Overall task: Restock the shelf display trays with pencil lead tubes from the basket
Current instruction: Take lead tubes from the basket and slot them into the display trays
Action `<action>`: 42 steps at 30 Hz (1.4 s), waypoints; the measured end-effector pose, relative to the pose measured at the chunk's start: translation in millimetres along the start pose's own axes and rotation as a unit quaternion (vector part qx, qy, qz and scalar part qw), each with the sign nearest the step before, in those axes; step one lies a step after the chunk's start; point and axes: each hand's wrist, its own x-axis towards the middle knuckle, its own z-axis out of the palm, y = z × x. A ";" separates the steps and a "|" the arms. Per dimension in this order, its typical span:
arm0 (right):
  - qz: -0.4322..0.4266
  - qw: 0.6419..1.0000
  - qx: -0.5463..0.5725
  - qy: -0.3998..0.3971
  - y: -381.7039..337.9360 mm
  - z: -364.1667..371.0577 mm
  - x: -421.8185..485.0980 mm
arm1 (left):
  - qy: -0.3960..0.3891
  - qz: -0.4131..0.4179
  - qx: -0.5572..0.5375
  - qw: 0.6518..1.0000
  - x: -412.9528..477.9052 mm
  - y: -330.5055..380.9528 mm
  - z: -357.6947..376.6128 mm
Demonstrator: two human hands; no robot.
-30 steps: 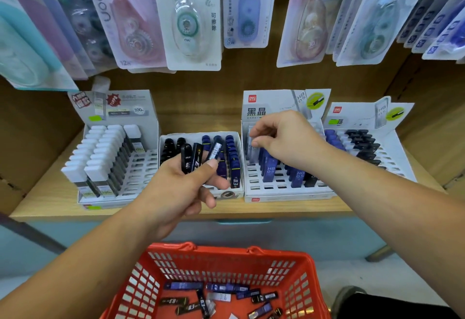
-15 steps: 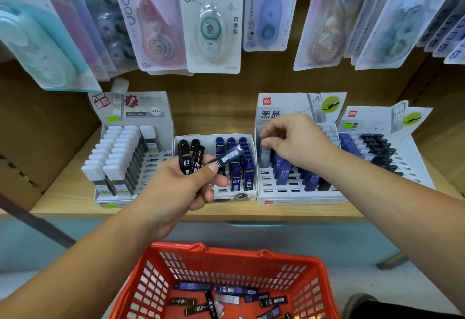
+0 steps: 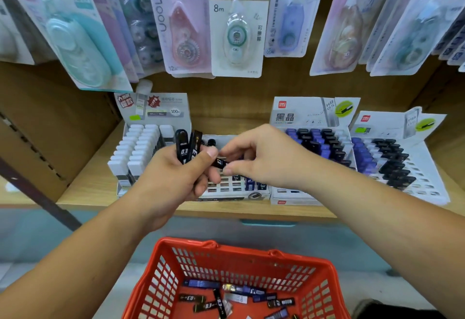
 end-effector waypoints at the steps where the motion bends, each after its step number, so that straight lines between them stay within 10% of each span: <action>1: 0.000 1.000 0.013 -0.001 -0.4 3.9 2.2 | 0.008 0.004 -0.002 1.000 -1.4 1.3 -2.3; 14: 0.123 0.952 0.270 0.081 8.7 15.4 15.0 | 0.007 -0.157 -0.115 0.981 -1.4 -11.6 -28.0; 42: 0.072 0.995 0.031 0.064 17.5 60.1 34.7 | 0.015 -0.086 0.029 0.996 -10.3 -38.2 -59.8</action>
